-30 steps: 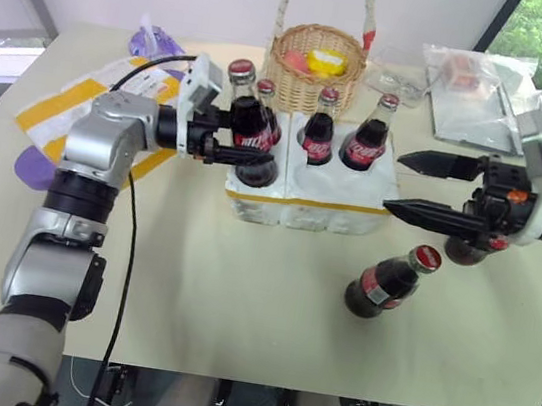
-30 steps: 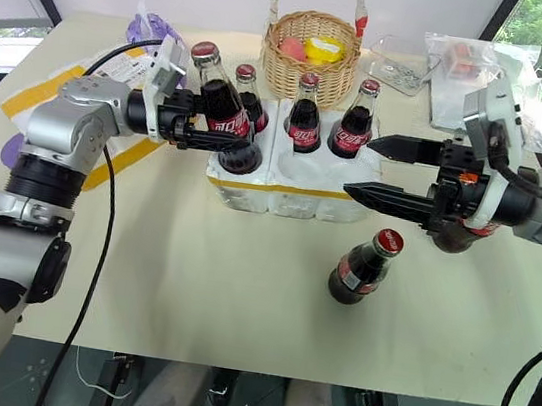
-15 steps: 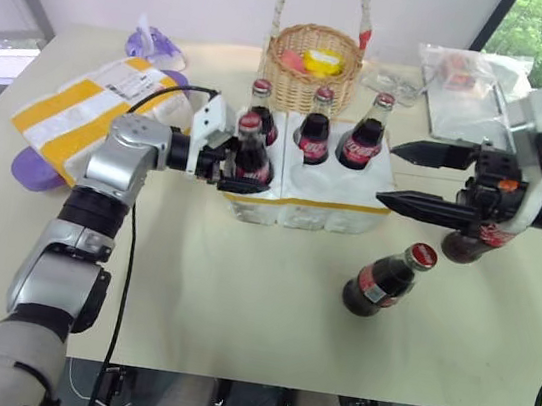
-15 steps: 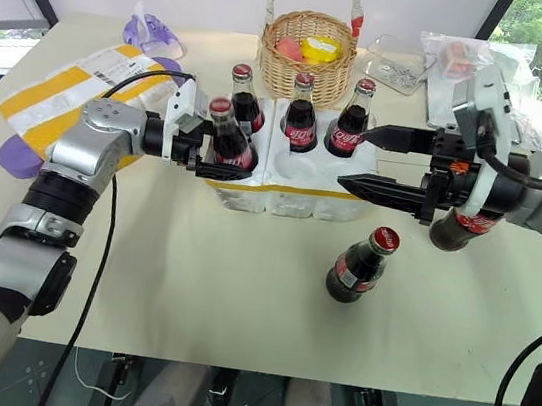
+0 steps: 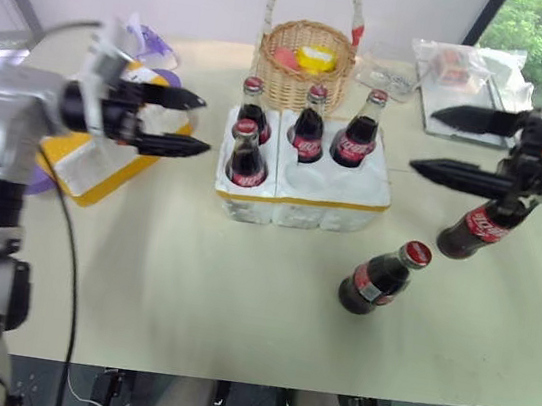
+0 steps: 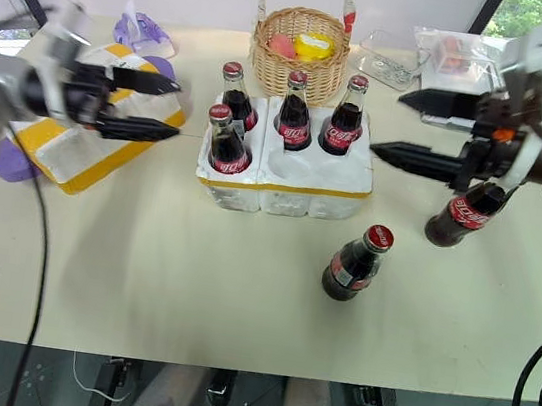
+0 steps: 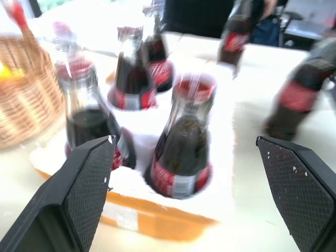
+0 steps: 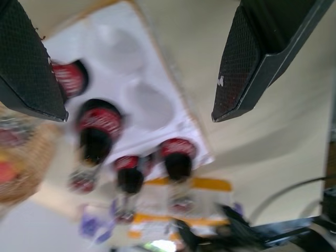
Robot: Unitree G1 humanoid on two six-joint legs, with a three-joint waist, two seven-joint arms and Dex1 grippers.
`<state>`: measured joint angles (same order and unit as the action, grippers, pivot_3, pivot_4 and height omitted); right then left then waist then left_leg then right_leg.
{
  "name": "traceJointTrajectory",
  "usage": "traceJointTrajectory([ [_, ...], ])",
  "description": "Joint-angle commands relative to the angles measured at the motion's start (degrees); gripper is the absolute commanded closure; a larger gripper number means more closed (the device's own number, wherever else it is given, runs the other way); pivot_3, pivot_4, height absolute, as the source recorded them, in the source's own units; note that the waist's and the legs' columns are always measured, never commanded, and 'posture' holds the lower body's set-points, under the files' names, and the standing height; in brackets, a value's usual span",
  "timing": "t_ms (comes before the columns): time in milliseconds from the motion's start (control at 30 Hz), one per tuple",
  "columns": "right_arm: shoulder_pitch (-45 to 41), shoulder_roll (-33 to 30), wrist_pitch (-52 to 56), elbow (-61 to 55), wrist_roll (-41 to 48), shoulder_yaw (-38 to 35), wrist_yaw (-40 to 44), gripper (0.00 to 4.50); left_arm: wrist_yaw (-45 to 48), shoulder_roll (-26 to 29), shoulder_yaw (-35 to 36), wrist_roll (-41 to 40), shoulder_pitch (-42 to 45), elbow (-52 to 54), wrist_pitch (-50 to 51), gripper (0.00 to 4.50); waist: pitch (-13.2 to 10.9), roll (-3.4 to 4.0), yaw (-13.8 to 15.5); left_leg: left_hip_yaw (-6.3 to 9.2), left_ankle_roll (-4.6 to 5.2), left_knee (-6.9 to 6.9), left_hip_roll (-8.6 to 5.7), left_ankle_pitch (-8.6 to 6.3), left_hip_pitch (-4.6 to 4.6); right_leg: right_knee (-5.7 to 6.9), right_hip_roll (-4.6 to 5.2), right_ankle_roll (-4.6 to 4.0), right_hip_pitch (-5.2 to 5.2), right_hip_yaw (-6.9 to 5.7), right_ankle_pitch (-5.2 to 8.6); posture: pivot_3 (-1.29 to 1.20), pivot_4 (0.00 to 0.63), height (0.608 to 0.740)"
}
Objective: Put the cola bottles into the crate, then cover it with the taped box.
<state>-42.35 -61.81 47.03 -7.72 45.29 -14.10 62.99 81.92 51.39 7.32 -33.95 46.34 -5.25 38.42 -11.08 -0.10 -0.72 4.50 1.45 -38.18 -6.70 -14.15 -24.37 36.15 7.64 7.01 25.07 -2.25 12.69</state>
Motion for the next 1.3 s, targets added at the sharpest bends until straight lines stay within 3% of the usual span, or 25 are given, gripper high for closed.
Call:
traceJointTrajectory([
  [33,-0.39,-1.84,0.19,-0.21,2.11,-6.41,-0.32,0.00,4.17,5.10,3.25,-7.30,-2.93,7.30,6.80,0.04,-0.01,-0.02,0.38,0.02,0.08,-0.01,0.00,-0.05,0.00,0.00,-0.01,0.00,-0.01,0.00,0.00,0.00,0.150,0.740],
  [133,5.55,-5.13,3.27,-1.79,3.22,-14.09,0.86,0.00,7.01,7.93,1.34,-7.99,-6.34,12.52,6.24,0.04,-0.02,-0.03,1.18,0.04,0.22,-0.03,0.02,-0.12,0.01,0.00,-0.05,-0.08,-0.03,-0.01,-0.04,0.00,0.150,0.740],
  [333,23.22,-4.56,10.40,-13.95,6.88,-32.81,1.49,0.00,7.91,6.01,-3.32,-6.26,-5.14,11.36,4.04,0.04,-0.01,-0.02,1.59,0.04,0.20,-0.03,0.15,-0.11,0.15,-0.02,-0.06,-0.15,-0.20,-0.01,-0.08,0.00,0.150,0.740],
  [500,35.59,3.19,19.73,-22.39,15.35,-49.67,-4.68,0.00,10.51,6.27,-8.46,-7.59,-4.31,11.12,3.14,0.04,0.01,-0.05,1.41,-0.04,0.22,0.01,0.21,-0.12,0.25,-0.02,-0.06,-0.15,-0.26,0.03,-0.08,0.00,0.150,0.740],
  [633,48.54,12.44,20.00,-30.71,19.30,-55.68,-8.04,0.00,10.58,5.92,-10.49,-7.09,-3.71,10.01,1.27,0.04,0.03,-0.07,1.60,0.01,0.23,0.02,0.22,-0.13,0.36,-0.06,-0.06,-0.16,-0.40,0.02,-0.08,0.00,0.150,0.740],
  [767,56.81,20.39,15.38,-35.35,21.27,-54.19,-12.13,0.00,10.58,5.93,-11.73,-7.17,-3.56,9.27,-0.28,0.04,0.04,-0.06,1.48,-0.01,0.25,-0.01,0.21,-0.14,0.48,-0.12,-0.03,-0.16,-0.54,0.05,-0.07,0.00,0.150,0.740],
  [900,64.57,27.81,6.44,-40.00,11.01,-40.20,-13.19,0.00,10.57,4.17,-11.94,-6.32,-3.11,9.31,-0.43,0.04,0.22,-0.34,1.65,-0.10,0.23,0.14,0.47,-0.16,0.78,-0.19,-0.25,-0.23,-0.74,0.16,-0.01,0.00,0.150,0.740],
  [1067,68.31,26.37,0.42,-38.55,8.05,-33.00,-10.86,0.00,10.54,3.30,-12.15,-5.61,-3.04,9.61,-0.76,0.04,0.22,-0.31,1.41,-0.15,0.23,0.16,0.44,-0.16,0.78,-0.24,-0.25,-0.24,-0.70,0.21,-0.01,0.00,0.150,0.740],
  [1300,66.35,23.43,-4.71,-34.94,4.82,-25.39,-11.08,0.00,9.78,2.56,-11.51,-4.77,-3.16,10.34,-0.76,0.04,0.22,-0.32,1.51,-0.15,0.23,0.16,0.47,-0.16,0.79,-0.27,-0.28,-0.36,-0.71,0.22,0.06,0.00,0.150,0.740],
])
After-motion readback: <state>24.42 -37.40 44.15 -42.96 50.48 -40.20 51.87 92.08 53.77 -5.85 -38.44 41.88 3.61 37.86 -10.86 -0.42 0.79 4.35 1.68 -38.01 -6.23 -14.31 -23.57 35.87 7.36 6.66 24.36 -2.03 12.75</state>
